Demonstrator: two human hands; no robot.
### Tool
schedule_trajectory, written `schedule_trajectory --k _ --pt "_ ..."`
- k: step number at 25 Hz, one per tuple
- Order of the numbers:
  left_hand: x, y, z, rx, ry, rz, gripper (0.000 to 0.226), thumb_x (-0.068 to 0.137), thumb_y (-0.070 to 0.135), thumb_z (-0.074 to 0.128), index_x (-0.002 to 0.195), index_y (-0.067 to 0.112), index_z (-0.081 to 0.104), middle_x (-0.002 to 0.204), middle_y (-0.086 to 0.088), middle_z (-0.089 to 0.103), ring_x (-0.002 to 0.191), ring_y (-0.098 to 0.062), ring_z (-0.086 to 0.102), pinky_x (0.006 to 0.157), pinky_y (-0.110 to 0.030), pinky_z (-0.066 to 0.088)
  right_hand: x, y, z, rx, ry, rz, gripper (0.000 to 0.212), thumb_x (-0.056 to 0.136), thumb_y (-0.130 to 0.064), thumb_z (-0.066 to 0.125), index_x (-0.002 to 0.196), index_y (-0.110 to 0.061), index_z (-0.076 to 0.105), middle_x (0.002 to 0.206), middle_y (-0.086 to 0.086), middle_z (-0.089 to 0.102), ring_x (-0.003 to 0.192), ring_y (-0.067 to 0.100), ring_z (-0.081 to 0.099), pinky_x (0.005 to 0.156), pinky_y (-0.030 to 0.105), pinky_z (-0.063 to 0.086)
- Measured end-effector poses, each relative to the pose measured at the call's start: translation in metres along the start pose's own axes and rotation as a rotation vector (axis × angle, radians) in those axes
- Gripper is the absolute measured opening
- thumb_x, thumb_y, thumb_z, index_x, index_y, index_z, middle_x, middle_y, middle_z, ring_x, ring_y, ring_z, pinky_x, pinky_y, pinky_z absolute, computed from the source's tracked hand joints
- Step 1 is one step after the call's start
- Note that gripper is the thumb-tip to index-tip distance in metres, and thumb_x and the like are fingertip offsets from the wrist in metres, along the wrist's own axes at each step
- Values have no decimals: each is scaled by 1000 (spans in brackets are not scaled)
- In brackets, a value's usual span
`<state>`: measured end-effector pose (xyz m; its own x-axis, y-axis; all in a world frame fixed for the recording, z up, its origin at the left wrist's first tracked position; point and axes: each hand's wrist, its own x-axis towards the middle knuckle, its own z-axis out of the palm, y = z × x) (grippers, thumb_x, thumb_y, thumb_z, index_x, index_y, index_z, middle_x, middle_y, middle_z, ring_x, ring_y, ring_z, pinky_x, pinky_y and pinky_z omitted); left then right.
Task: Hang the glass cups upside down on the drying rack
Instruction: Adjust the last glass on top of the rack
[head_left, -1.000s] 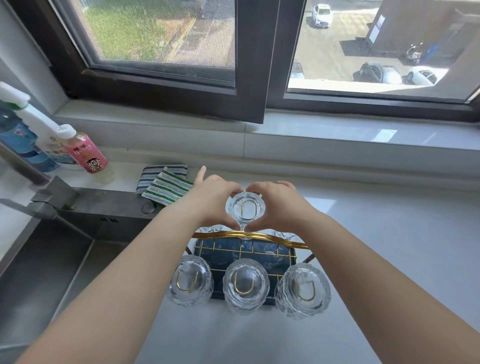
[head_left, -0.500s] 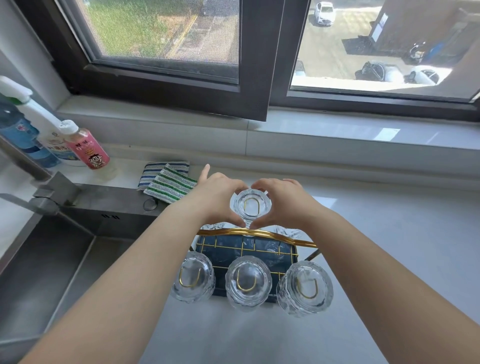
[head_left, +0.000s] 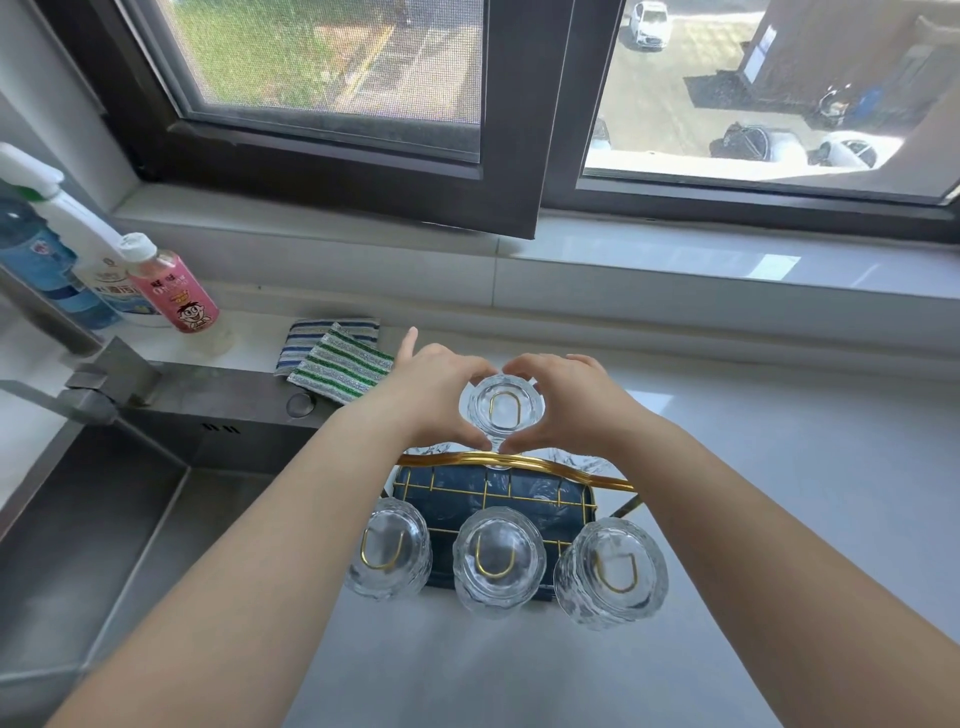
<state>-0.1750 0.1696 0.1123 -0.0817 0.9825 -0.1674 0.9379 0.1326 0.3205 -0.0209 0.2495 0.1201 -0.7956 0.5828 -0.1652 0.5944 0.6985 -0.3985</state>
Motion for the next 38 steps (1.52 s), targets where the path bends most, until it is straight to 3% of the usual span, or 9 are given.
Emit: schedule_trajectory --k 2,6,9,12,16,21,38 --pt "-2 1 0 -3 -8 0 73 64 50 74 128 33 43 124 5 57 127 -21 36 111 -51 -13 0 1 -1 1 -19 0 86 57 -53 78 129 -22 42 132 -1 55 119 19 50 109 39 20" --pt "-18 -21 -8 -73 15 -99 103 57 48 80 141 31 23 148 3 35 138 -21 21 113 -49 -9 1 -4 -7 38 -26 4 92 58 -58 75 133 -23 36 139 -2 46 127 17 42 114 45 10" --pt "-37 -46 -14 -260 -8 -203 111 56 41 84 143 29 16 153 2 24 139 -20 20 115 -41 11 13 -22 -4 23 -19 -65 90 60 -55 74 134 -22 35 141 0 45 130 19 38 114 46 7" --pt "-47 -52 -8 -384 -25 -222 103 60 32 84 141 29 20 148 4 33 133 -15 33 103 -29 28 27 -43 6 -42 -85 -124 90 63 -48 77 136 -21 32 141 1 46 131 22 39 114 48 5" --pt "-48 -56 -4 -497 47 -219 78 60 26 85 126 31 43 126 10 55 113 -12 52 87 -28 41 39 -55 12 -72 -106 -129 83 64 -46 77 132 -20 37 134 2 54 126 23 46 114 47 6" --pt "-54 -60 -5 -503 73 -228 71 58 26 86 120 31 51 118 12 60 106 -9 55 89 -31 45 39 -56 15 -84 -69 -155 77 62 -48 78 126 -21 44 126 2 61 120 23 51 113 46 5" --pt "-51 -61 -5 -562 49 -250 74 61 21 85 124 30 48 122 9 57 110 -10 52 91 -31 43 41 -54 17 -34 -83 -131 79 63 -49 77 128 -23 42 128 -1 59 121 21 50 113 49 5"
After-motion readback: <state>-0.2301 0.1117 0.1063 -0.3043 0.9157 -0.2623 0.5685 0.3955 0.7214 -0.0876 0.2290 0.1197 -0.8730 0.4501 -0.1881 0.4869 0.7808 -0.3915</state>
